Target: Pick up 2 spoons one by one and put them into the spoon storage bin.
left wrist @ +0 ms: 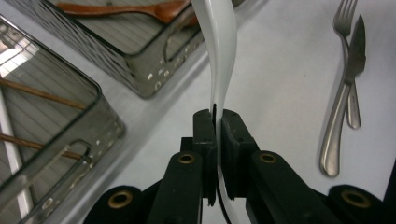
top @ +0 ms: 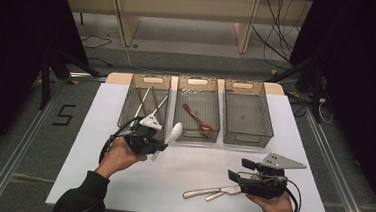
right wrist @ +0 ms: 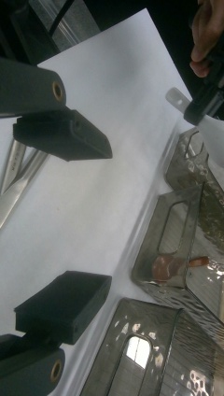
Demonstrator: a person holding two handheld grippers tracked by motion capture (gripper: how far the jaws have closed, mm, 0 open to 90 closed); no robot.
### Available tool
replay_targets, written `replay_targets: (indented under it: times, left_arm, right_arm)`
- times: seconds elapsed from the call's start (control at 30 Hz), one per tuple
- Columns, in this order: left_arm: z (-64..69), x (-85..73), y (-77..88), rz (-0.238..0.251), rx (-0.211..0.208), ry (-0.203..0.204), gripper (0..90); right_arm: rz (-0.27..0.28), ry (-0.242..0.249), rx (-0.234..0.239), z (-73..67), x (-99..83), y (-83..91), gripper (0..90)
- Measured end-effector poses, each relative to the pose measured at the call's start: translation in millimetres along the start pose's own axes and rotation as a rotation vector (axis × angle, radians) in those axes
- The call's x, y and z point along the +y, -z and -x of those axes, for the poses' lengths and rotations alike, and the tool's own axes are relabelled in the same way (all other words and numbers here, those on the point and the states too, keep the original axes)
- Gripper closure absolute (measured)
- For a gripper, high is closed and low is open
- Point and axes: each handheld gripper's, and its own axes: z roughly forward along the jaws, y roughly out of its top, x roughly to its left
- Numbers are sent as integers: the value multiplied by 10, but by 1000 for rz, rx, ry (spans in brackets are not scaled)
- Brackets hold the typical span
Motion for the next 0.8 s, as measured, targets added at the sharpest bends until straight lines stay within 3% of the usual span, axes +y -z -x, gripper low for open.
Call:
replay_targets:
  times: [0.43,0.8]
  left_arm:
    - [-108,294,-69,56,3,11,854]
    - [-197,485,-215,68,8,35,854]
  right_arm:
    - [31,-4,3,-7,5,20,252]
    - [55,1,6,-7,5,33,226]
